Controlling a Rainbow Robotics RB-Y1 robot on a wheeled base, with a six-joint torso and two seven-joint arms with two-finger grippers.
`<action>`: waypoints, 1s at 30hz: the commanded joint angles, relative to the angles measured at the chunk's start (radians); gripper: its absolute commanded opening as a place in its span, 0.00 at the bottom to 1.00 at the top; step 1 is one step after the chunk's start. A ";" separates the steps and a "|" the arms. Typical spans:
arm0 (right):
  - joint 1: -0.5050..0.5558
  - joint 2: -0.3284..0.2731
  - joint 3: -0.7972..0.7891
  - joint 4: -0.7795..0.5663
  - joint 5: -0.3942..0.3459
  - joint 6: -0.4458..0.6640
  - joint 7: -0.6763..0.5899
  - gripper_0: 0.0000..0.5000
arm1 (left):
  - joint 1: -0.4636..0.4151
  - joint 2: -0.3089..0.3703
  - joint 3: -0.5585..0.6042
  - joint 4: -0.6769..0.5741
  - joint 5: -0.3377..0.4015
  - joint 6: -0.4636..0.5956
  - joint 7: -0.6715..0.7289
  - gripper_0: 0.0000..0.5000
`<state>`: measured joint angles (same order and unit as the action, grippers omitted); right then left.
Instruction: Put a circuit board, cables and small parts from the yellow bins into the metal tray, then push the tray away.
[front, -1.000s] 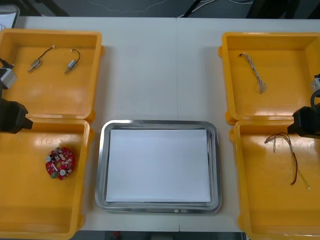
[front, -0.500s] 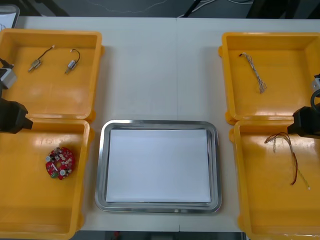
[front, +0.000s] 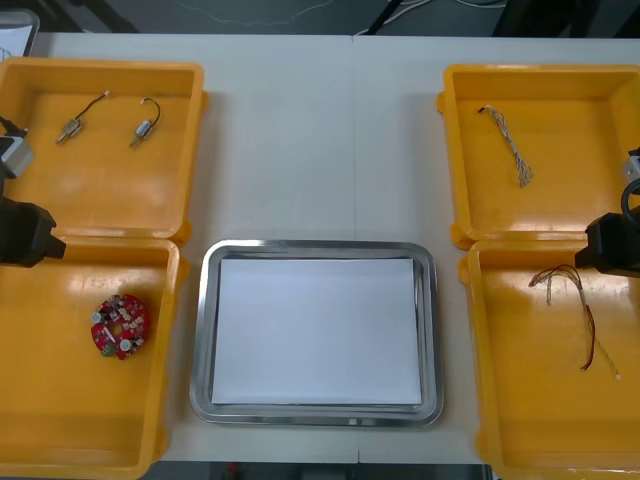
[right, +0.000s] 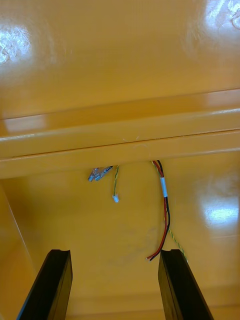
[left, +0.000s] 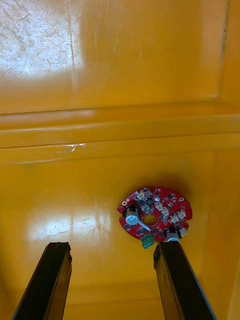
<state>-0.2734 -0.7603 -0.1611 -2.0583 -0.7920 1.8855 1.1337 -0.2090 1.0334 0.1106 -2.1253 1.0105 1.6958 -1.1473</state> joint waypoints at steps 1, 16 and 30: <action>0.014 0.010 -0.031 -0.006 0.008 -0.006 0.038 1.00 | 0.014 0.045 0.034 -0.024 -0.006 0.007 -0.091 1.00; 0.014 0.010 -0.031 -0.006 0.008 -0.006 0.038 1.00 | 0.031 -0.016 0.037 -0.018 -0.007 0.013 -0.098 1.00; 0.076 0.016 -0.086 -0.005 0.014 -0.011 0.074 1.00 | 0.040 -0.009 0.069 -0.018 0.023 -0.025 -0.167 1.00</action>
<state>-0.2356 -0.7447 -0.2024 -2.0571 -0.7917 1.8789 1.1521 -0.1972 1.0245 0.1361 -2.1253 1.0202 1.6999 -1.1477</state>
